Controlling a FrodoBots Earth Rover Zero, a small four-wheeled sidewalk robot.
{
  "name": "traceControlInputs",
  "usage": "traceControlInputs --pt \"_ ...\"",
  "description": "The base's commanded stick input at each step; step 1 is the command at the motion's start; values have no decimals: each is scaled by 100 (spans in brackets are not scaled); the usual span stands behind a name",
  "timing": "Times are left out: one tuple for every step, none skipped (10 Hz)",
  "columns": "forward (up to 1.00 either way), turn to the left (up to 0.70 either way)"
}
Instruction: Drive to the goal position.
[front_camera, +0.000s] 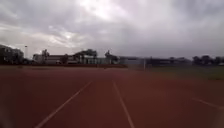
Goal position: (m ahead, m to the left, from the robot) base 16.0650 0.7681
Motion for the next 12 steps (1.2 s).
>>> traceControlInputs --pt "70 0" --pt "70 0" --pt "70 0" --pt "70 0" --pt "70 0" --pt "70 0" --pt "70 0" --pt "70 0" --pt "70 0" --pt "70 0" --pt "70 0" --pt "70 0"
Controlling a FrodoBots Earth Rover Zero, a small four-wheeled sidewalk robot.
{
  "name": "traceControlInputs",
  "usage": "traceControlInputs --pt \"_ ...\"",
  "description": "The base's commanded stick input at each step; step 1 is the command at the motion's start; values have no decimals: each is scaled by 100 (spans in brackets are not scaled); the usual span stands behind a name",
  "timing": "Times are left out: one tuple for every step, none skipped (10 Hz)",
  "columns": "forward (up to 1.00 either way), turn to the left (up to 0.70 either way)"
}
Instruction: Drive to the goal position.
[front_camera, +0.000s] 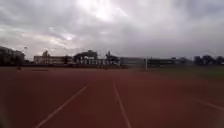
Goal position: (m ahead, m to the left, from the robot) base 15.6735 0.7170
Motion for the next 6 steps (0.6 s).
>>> traceControlInputs --pt "70 0" --pt "70 0" --pt "70 0" --pt "70 0" --pt "70 0" --pt "70 0"
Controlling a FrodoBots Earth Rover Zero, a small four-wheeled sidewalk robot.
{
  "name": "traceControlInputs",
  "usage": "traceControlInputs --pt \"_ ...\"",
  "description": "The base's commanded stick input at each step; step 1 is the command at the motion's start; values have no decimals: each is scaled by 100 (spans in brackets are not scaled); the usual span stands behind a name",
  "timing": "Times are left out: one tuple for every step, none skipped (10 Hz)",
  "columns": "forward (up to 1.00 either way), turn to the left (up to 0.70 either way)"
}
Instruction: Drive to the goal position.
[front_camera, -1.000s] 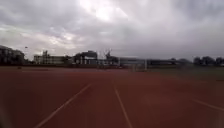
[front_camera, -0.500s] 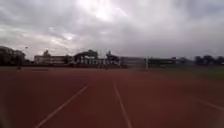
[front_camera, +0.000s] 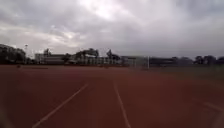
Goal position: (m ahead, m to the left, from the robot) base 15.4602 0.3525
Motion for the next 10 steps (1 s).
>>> traceControlInputs --pt "70 0" --pt "70 0" --pt "70 0" --pt "70 0" --pt "70 0" --pt "70 0" --pt "70 0" --pt "70 0" --pt "70 0" --pt "70 0"
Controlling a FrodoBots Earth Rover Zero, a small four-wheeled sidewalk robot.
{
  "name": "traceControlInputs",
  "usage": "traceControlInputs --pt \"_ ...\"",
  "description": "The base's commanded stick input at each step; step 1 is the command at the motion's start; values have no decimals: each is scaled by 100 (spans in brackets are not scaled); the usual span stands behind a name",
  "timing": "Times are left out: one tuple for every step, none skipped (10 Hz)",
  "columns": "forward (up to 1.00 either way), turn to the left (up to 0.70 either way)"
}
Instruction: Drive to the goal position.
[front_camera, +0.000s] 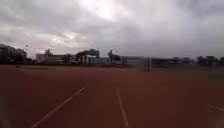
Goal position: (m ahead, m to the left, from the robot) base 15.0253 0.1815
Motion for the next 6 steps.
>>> traceControlInputs --pt "70 0" --pt "70 0" --pt "70 0" --pt "70 0" --pt "70 0" --pt "70 0"
